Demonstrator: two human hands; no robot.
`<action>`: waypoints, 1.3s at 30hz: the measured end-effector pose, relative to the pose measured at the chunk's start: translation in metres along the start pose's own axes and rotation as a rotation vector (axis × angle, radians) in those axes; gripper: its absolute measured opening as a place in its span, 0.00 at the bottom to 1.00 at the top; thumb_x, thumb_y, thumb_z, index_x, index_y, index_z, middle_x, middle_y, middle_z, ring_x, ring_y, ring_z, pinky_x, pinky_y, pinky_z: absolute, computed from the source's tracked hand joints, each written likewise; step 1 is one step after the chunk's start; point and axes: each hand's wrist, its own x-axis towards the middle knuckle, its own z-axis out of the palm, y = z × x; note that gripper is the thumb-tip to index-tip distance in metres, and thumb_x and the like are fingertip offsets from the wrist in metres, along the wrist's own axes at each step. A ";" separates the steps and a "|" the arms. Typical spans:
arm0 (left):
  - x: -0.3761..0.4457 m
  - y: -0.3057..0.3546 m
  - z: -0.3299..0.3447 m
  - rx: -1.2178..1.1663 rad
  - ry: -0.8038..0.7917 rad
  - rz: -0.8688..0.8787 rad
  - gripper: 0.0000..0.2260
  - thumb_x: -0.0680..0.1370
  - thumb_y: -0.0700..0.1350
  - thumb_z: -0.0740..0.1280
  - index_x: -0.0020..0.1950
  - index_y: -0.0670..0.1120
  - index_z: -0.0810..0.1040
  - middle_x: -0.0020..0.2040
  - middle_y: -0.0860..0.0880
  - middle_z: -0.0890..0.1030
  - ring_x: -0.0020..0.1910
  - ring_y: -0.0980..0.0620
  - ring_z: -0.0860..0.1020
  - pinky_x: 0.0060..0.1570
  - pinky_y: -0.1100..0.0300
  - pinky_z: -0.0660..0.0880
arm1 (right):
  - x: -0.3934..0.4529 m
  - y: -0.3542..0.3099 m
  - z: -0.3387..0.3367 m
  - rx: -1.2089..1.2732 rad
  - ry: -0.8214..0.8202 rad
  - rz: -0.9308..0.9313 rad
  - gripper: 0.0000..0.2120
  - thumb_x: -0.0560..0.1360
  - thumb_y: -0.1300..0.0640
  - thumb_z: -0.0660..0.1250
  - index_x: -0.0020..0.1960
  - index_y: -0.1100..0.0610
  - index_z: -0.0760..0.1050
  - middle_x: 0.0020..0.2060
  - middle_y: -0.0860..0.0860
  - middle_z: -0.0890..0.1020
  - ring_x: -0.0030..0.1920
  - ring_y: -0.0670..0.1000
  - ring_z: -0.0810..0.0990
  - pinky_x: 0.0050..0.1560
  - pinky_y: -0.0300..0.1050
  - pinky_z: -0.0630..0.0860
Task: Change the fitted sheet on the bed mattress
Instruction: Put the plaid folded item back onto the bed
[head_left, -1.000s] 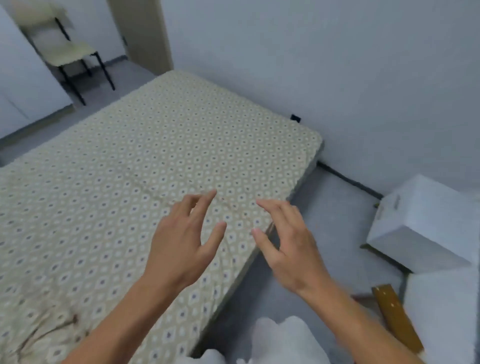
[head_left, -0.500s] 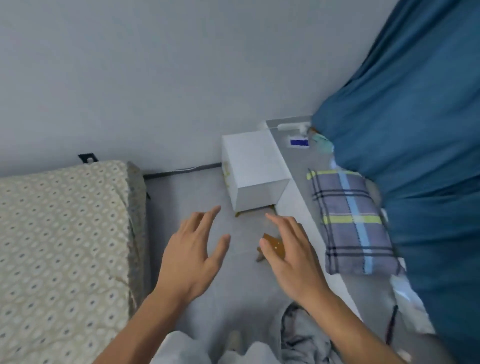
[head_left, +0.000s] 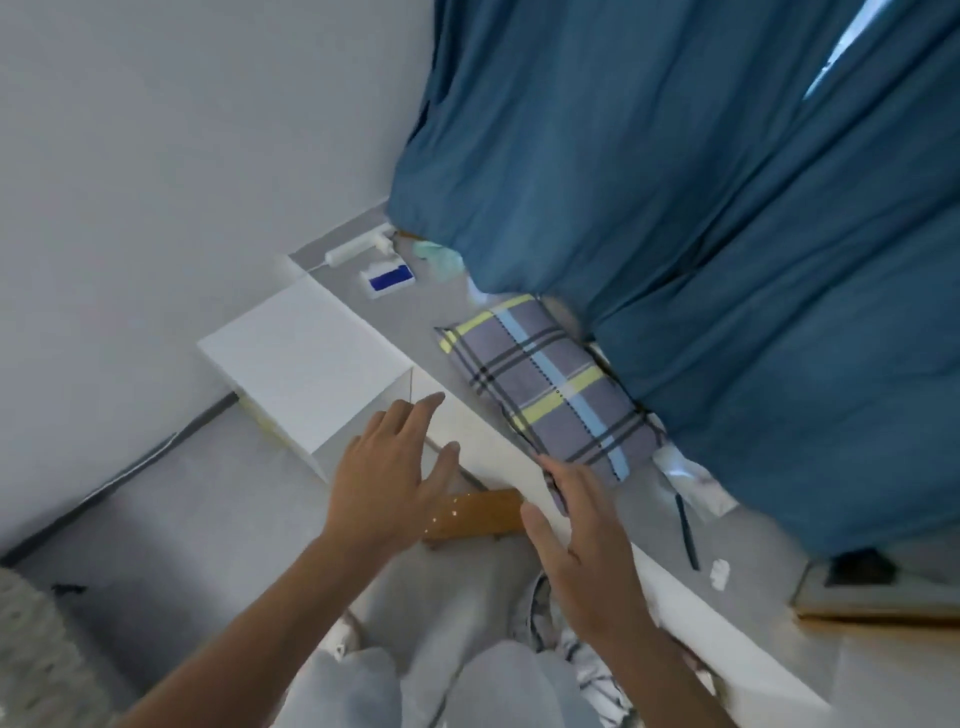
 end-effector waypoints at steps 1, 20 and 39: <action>0.014 -0.002 0.001 0.010 -0.024 0.015 0.27 0.81 0.61 0.54 0.79 0.53 0.67 0.64 0.51 0.77 0.63 0.47 0.76 0.58 0.48 0.75 | 0.003 0.001 0.002 0.001 0.016 0.022 0.22 0.81 0.38 0.60 0.73 0.42 0.69 0.64 0.36 0.72 0.68 0.44 0.73 0.67 0.52 0.75; 0.273 0.017 0.337 0.110 -0.226 -0.112 0.30 0.84 0.58 0.62 0.83 0.55 0.58 0.81 0.47 0.63 0.78 0.43 0.63 0.74 0.40 0.69 | 0.312 0.323 0.033 -0.122 -0.043 0.276 0.28 0.79 0.43 0.63 0.76 0.52 0.67 0.72 0.51 0.70 0.72 0.54 0.68 0.68 0.58 0.73; 0.394 -0.018 0.450 -0.687 -0.031 -1.157 0.28 0.70 0.59 0.80 0.61 0.43 0.78 0.54 0.44 0.84 0.47 0.44 0.83 0.53 0.47 0.81 | 0.465 0.451 0.034 0.086 -0.341 0.614 0.34 0.55 0.27 0.80 0.47 0.53 0.81 0.43 0.47 0.84 0.45 0.50 0.84 0.39 0.42 0.75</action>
